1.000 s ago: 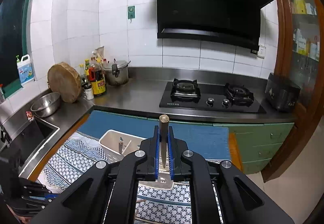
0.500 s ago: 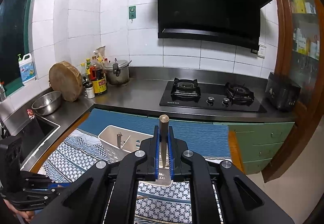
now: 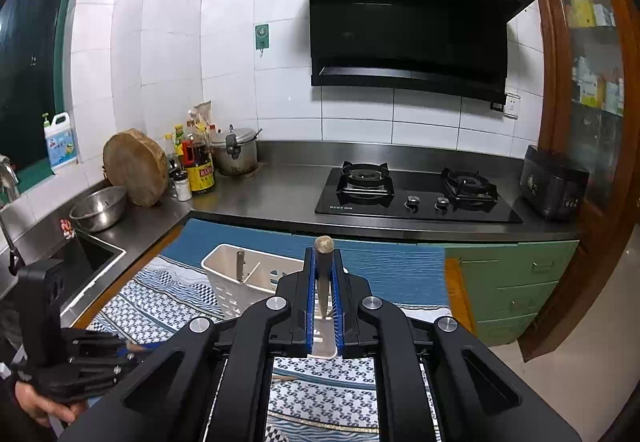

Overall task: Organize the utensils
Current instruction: 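Carry the held chopstick toward the white holder with the right gripper, then raise the chopstick over the holder opening with the right gripper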

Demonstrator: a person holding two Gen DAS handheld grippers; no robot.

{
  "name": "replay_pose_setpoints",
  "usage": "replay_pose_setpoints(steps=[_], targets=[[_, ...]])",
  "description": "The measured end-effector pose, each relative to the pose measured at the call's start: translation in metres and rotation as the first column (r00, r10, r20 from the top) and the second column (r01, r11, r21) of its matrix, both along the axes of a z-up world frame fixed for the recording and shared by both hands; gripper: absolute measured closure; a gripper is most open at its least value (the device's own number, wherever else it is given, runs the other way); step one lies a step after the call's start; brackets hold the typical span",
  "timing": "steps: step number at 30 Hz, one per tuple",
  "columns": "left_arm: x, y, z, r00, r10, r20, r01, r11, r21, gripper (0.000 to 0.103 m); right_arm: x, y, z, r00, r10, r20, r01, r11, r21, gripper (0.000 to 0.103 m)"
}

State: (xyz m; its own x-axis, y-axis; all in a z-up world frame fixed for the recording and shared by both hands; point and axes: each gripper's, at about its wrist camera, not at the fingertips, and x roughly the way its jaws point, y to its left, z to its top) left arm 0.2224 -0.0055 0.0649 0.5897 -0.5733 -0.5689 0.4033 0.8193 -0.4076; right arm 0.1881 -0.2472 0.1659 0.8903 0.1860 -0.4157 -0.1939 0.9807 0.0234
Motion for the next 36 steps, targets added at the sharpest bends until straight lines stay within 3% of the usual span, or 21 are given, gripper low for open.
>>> replay_pose_setpoints(steps=[11,24,30,33,34,36], targets=[[0.010,0.013,0.030,0.999,0.021,0.039,-0.022,0.999,0.024,0.097,-0.051,-0.001,-0.009,0.999,0.026,0.021,-0.026,1.000,0.002,0.096],[-0.015,0.015,-0.025,0.998,-0.024,-0.057,0.028,0.997,0.073,0.097,-0.063,0.000,-0.041,0.998,0.040,-0.039,-0.040,0.999,0.010,0.096],[-0.022,0.028,-0.054,0.995,0.015,-0.103,-0.008,0.997,0.075,0.092,-0.059,0.005,-0.067,0.992,0.067,-0.107,-0.064,0.998,0.028,0.095],[-0.031,0.034,-0.061,0.994,0.040,-0.105,-0.031,0.996,0.087,0.074,-0.053,0.013,-0.082,0.984,0.094,-0.150,-0.091,0.995,0.031,0.095],[-0.033,0.036,-0.063,0.994,0.050,-0.100,-0.041,0.995,0.093,0.063,-0.049,0.017,-0.087,0.981,0.108,-0.164,-0.104,0.994,0.030,0.095],[-0.037,0.038,-0.064,0.993,0.066,-0.096,-0.056,0.993,0.104,0.055,-0.043,0.025,-0.095,0.973,0.137,-0.187,-0.132,0.991,0.036,0.095]])
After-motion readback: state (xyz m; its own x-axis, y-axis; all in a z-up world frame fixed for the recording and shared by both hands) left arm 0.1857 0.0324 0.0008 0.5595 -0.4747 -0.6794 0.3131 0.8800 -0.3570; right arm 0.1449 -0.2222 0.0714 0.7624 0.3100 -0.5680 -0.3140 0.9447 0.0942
